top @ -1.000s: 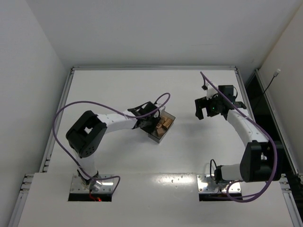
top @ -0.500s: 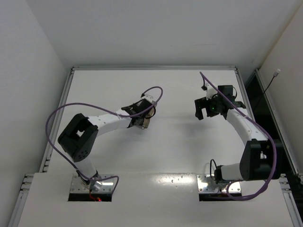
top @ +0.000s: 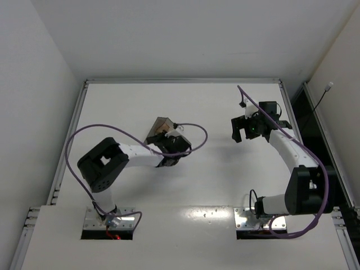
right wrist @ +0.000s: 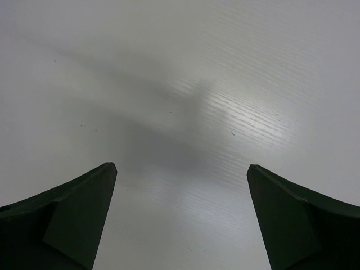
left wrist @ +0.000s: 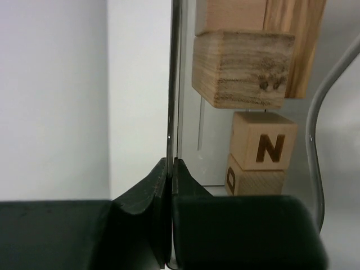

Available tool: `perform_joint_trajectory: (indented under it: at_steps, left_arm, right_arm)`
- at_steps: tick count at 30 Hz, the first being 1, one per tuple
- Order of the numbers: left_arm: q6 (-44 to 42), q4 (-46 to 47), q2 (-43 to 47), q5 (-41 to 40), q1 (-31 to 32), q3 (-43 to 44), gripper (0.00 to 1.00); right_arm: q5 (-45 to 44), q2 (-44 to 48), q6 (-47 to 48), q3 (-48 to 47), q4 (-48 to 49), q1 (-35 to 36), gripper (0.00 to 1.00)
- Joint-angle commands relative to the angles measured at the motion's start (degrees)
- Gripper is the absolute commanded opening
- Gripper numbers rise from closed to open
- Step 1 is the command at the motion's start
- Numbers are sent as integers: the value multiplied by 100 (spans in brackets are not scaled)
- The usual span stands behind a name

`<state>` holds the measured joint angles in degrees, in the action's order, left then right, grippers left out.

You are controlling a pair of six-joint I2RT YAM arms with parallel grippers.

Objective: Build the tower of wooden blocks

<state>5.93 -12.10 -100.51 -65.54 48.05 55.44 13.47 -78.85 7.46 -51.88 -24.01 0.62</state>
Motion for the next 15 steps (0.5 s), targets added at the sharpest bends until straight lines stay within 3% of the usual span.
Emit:
perform_joint_trajectory:
  at_steps: [1, 7, 13, 15]
  left_arm:
    - [-1170, 1489, 5, -1347, 589, -418, 0]
    - [-2719, 3299, -144, -1980, 1364, -895, 0]
    - [-3186, 3495, -478, -2401, 2357, -895, 0]
    - [-2609, 2857, -610, -2464, 2656, -746, 0]
  right_arm:
    - [50, 115, -43, -209, 160, 43, 99]
    - [-3, 238, -43, -157, 160, 43, 99]
    - [-55, 501, -43, -42, 212, 43, 99]
    - [-108, 572, -43, 10, 213, 43, 99]
